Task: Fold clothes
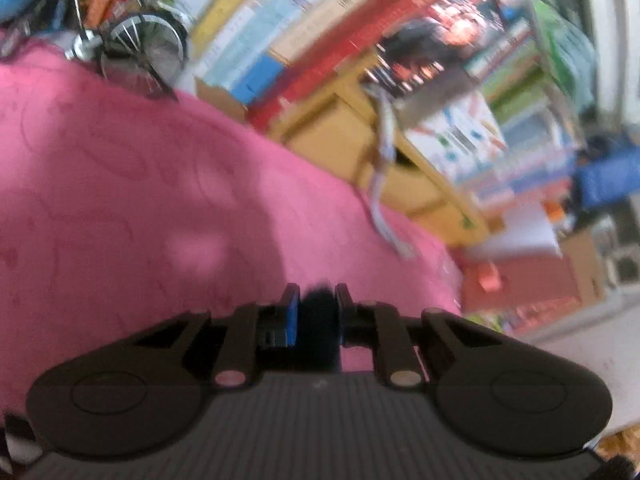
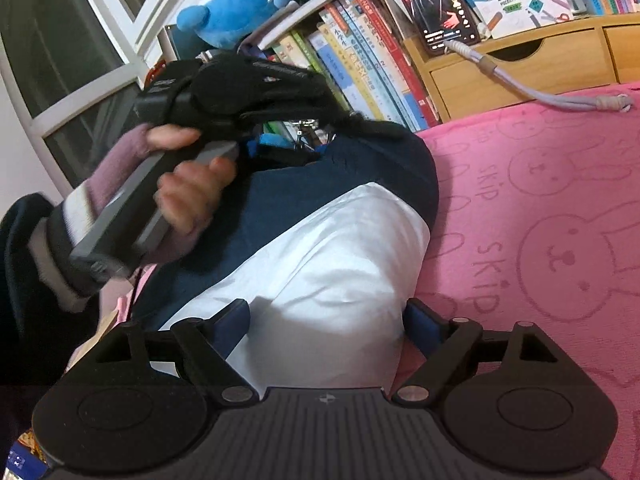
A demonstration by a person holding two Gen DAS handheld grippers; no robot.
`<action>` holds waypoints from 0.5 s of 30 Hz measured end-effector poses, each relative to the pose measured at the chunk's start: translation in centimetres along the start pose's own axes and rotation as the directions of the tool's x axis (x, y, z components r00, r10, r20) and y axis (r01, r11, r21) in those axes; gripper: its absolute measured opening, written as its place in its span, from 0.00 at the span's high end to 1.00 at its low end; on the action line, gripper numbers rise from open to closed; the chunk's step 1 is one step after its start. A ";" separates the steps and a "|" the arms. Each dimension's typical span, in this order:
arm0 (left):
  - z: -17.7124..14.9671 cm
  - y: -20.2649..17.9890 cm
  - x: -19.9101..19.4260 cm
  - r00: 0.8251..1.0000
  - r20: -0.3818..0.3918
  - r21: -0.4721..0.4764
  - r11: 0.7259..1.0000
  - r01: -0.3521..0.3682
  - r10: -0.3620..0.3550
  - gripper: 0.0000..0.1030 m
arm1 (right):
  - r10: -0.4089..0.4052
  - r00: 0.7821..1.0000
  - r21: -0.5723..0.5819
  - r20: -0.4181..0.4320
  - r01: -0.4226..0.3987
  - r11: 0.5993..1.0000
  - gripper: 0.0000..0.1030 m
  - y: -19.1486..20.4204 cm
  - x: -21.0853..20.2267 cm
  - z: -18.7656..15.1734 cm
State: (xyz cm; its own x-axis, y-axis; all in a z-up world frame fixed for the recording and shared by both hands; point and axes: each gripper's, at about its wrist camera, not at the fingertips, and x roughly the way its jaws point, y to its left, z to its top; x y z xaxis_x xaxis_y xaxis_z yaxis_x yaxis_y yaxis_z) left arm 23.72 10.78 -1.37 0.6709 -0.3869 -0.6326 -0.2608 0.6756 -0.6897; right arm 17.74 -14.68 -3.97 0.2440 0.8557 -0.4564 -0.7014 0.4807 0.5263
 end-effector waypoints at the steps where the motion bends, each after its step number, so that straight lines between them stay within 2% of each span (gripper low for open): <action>1: 0.3 -0.2 0.0 1.000 0.013 0.000 1.000 -0.012 0.012 0.85 | 0.001 1.000 0.002 0.000 -0.001 1.000 0.17 0.0 0.0 0.0; 3: 0.6 -0.9 -0.5 0.995 0.072 0.028 0.997 -0.069 0.066 0.86 | 0.006 1.000 0.008 0.000 -0.006 1.000 0.17 -0.2 -0.1 0.0; 6: -0.2 -3.0 -2.7 0.968 0.193 0.144 0.971 -0.190 0.161 0.85 | 0.007 1.000 0.009 0.001 -0.007 1.000 0.18 -0.2 -0.1 0.1; 7: -0.9 -3.8 -3.8 0.952 0.252 0.197 0.954 -0.227 0.175 0.84 | 0.006 1.000 0.008 0.002 -0.006 1.000 0.18 -0.3 -0.2 0.1; 8: -1.9 -4.7 -5.1 0.939 0.302 0.270 0.930 -0.251 0.165 0.78 | 0.006 1.000 0.007 0.003 -0.006 1.000 0.18 -0.3 -0.2 0.1; 10: -4.1 -5.8 -7.6 0.920 0.353 0.360 0.884 -0.299 0.168 0.71 | 0.006 1.000 0.005 0.006 -0.006 1.000 0.18 -0.4 -0.3 0.1; 12: -7.1 -6.6 -10.1 0.890 0.414 0.437 0.817 -0.377 0.190 0.70 | -0.007 1.000 -0.008 0.026 0.007 1.000 0.18 -0.4 -0.7 0.2; 13: -8.8 -6.7 -11.2 0.868 0.453 0.470 0.772 -0.428 0.205 0.70 | -0.015 0.999 -0.010 0.045 0.016 1.000 0.18 -0.4 -1.0 0.3; 15: -12.9 -6.8 -12.9 0.817 0.527 0.543 0.647 -0.535 0.234 0.69 | -0.034 0.996 -0.010 0.087 0.035 0.999 0.18 -0.6 -1.8 0.4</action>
State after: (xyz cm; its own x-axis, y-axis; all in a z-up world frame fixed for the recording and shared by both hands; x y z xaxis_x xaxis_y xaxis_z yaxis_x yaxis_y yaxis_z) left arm 7.86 3.13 6.94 0.8530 0.1721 -0.4927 -0.1505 0.9851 0.0835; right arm 18.04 -16.48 -3.15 0.3249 0.8525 -0.4094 -0.6991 0.5080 0.5031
